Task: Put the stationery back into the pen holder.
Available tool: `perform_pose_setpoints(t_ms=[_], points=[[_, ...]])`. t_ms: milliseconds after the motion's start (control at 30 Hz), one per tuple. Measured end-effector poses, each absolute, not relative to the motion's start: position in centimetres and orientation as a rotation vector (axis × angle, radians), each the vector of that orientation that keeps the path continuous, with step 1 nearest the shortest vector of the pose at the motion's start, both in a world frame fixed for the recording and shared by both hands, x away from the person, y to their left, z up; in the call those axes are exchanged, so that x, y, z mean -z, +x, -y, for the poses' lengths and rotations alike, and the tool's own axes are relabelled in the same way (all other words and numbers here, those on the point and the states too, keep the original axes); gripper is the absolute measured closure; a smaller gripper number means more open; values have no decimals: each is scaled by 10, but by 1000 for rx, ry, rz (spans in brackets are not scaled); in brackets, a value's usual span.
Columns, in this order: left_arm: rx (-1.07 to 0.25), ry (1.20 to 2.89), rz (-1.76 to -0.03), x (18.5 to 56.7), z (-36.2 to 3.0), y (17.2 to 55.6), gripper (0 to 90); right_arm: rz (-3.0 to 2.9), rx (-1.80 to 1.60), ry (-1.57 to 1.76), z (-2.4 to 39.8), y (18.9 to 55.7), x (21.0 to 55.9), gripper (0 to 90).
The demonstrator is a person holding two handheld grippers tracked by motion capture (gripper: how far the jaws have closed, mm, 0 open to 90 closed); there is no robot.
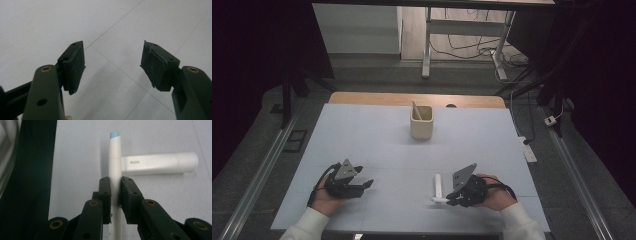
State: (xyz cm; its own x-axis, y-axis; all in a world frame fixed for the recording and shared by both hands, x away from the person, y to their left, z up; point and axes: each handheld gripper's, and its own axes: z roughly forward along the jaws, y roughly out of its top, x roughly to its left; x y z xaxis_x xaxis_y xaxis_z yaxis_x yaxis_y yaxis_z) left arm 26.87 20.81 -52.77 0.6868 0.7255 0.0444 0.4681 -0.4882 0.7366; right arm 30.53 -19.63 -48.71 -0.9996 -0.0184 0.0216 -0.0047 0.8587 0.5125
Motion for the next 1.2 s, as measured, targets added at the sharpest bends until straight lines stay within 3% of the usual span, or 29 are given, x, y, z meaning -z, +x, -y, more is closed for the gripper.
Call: perform_pose_setpoints(t_ms=[1200], points=[[-456,2183,-905,528,-208,269,357,3010,1288,-267,215,316,461,786]])
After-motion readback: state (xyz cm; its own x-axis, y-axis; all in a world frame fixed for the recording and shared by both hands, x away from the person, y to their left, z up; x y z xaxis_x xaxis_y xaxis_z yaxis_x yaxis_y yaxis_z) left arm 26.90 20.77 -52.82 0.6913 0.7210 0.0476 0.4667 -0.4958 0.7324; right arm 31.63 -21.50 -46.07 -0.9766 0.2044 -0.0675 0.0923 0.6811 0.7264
